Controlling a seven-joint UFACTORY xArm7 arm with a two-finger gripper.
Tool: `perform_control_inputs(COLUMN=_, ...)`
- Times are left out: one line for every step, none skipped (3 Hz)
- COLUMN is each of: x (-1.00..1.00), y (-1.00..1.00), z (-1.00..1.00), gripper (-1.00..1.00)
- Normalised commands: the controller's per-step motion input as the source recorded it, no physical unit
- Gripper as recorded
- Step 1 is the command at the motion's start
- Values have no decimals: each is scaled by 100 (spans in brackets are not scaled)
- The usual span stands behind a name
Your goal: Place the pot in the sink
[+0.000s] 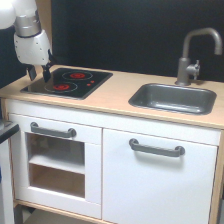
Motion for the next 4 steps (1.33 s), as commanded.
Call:
perform_control_inputs(x=16, y=12, z=-97, gripper=59)
perform_control_inputs(x=-12, y=-15, z=-100, gripper=50)
perform_control_inputs(x=-26, y=1, z=-100, gripper=100)
perform_control_inputs(x=-1, y=-4, z=-100, gripper=100)
